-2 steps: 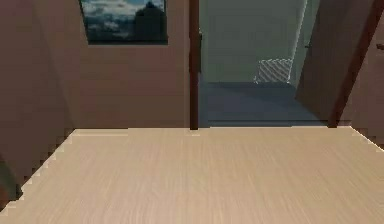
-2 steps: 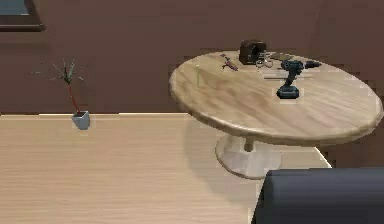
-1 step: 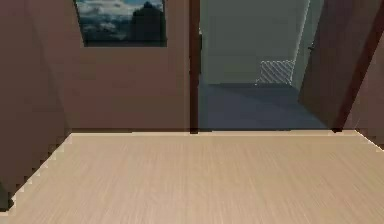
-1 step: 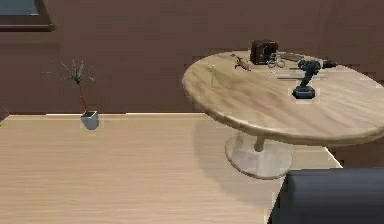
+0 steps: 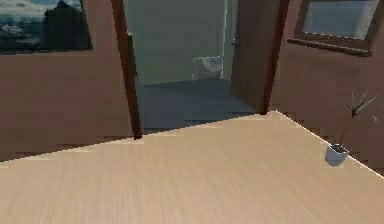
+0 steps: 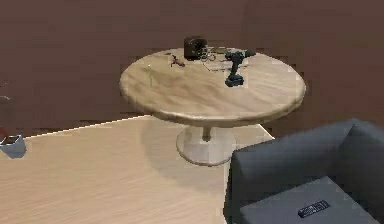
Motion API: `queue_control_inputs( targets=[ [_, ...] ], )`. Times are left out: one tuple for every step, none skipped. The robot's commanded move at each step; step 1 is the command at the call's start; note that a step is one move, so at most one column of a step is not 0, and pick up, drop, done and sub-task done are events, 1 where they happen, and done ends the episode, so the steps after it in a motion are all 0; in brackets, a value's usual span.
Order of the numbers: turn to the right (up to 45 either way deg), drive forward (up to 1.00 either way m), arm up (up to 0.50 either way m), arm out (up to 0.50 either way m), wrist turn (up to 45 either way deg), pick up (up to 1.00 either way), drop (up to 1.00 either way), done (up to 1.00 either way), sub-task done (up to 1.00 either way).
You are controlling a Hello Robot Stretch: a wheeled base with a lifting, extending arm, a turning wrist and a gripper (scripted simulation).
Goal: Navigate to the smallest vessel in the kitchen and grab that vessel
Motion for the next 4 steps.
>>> queue_control_inputs(
  targets=[
    [0.0,1.00,0.00,0.00,0.0,0.00,0.00,0.00,0.00],
    [0.0,1.00,0.00,0.00,0.0,0.00,0.00,0.00,0.00],
    [12.0,0.00,0.00,0.00,0.0,0.00,0.00,0.00,0.00],
    [0.0,0.10,0.00,0.00,0.0,0.00,0.00,0.00,0.00]
  ],
)
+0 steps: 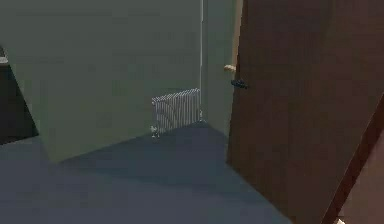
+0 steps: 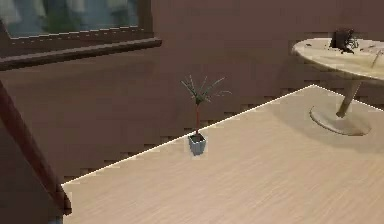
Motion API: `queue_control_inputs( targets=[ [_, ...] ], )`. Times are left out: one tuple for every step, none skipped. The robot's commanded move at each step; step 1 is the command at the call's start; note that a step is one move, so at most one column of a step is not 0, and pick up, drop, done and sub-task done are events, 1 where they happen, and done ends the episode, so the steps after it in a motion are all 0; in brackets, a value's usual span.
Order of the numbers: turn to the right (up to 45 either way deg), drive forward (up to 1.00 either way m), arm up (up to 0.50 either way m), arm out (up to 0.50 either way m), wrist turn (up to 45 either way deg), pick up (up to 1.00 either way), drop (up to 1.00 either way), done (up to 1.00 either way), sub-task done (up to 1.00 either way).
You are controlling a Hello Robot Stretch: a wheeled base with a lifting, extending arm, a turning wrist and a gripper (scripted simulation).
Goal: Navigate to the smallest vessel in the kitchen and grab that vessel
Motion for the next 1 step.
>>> queue_control_inputs(
  targets=[
    [-30.0,0.00,0.00,0.00,0.0,0.00,0.00,0.00,0.00]
  ],
)
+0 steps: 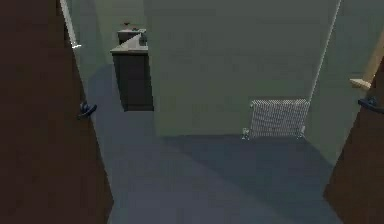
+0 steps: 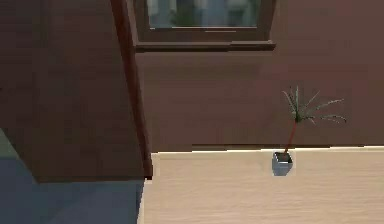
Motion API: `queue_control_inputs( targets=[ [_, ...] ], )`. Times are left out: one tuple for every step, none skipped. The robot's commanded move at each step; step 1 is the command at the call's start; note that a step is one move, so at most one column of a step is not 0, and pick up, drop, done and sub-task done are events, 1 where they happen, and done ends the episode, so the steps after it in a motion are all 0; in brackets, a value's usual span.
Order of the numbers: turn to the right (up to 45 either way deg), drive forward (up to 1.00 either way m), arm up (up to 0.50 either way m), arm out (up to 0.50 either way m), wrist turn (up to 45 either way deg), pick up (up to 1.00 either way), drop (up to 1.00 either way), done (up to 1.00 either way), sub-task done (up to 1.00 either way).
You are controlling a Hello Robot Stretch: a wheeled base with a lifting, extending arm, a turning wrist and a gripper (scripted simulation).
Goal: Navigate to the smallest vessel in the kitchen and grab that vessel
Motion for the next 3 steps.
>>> queue_control_inputs(
  targets=[
    [0.0,0.90,0.00,0.00,0.0,0.00,0.00,0.00,0.00],
    [-27.0,0.00,0.00,0.00,0.0,0.00,0.00,0.00,0.00],
    [0.0,0.45,0.00,0.00,0.0,0.00,0.00,0.00,0.00]
  ],
)
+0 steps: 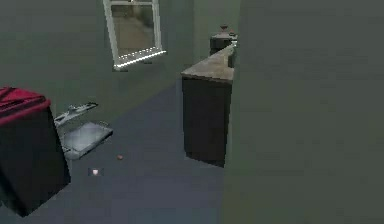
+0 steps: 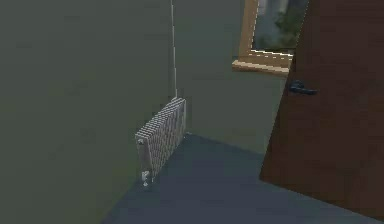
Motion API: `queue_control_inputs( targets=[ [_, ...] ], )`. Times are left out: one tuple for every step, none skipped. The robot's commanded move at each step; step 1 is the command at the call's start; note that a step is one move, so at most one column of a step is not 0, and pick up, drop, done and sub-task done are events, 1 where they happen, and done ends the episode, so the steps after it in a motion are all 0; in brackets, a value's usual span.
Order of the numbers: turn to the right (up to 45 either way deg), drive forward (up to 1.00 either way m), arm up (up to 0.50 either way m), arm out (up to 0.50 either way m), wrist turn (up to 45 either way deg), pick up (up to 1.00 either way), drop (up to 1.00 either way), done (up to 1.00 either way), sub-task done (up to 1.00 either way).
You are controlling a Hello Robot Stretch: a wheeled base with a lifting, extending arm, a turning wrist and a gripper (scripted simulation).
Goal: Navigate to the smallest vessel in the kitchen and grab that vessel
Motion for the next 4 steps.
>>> queue_control_inputs(
  targets=[
    [-9.0,0.00,0.00,0.00,0.0,0.00,0.00,0.00,0.00],
    [0.0,1.00,0.00,0.00,0.0,0.00,0.00,0.00,0.00],
    [-3.0,0.00,0.00,0.00,0.0,0.00,0.00,0.00,0.00],
    [-15.0,0.00,0.00,0.00,0.0,0.00,0.00,0.00,0.00]
  ],
)
